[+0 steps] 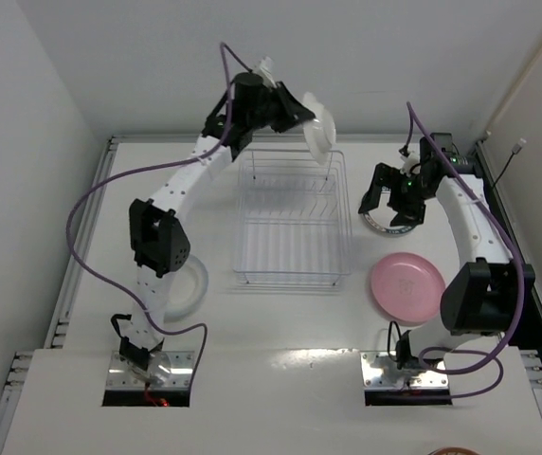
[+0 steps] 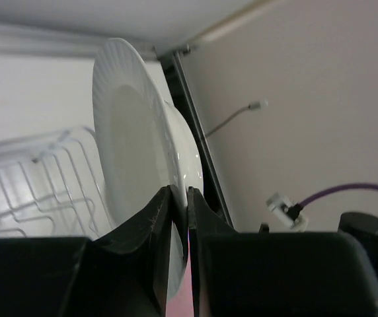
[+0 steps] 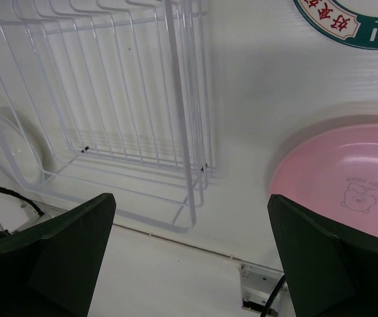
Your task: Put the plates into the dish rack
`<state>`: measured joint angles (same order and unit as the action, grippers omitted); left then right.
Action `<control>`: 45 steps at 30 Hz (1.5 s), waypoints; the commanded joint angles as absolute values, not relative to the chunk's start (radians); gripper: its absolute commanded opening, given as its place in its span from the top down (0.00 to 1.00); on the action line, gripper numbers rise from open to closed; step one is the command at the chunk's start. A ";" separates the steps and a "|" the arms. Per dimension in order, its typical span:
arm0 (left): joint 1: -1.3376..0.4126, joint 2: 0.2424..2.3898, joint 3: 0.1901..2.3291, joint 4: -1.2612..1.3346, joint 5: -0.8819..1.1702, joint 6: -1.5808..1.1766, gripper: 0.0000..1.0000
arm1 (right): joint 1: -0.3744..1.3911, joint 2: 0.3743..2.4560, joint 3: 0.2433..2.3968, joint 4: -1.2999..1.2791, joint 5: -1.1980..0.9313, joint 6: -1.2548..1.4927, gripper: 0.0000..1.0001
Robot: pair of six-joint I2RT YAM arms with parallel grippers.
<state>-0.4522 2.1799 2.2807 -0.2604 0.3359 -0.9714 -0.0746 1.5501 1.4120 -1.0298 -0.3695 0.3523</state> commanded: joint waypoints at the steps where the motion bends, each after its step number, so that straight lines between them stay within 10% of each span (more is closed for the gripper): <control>1: -0.504 2.187 2.345 -0.187 0.391 -0.996 1.00 | -0.087 1.528 1.428 -1.029 -0.354 0.362 0.00; 45: -0.637 2.160 2.367 -0.359 0.089 -0.868 1.00 | -0.087 1.509 1.391 -1.029 -0.364 0.362 0.00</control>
